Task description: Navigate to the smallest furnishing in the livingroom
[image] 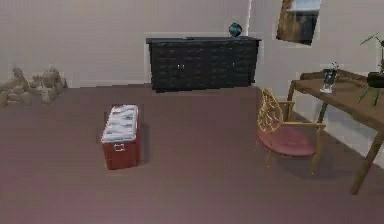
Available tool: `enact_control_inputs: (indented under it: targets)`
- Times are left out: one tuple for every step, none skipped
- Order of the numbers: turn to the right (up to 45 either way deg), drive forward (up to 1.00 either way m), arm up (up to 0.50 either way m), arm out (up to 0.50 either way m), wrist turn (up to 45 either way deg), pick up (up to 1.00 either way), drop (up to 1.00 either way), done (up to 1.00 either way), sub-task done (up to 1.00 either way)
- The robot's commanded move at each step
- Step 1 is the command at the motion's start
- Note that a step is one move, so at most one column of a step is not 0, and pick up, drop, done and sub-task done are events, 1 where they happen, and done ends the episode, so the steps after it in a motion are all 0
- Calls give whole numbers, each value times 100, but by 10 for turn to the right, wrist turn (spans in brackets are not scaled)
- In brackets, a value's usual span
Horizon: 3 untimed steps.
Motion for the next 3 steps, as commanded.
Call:
enact_control_inputs:
  targets:
    - [-450,0,0,0,0,0,0,0,0]
    - [-150,0,0,0,0,0,0,0,0]
    - [0,100,0,0,0,0,0,0,0]
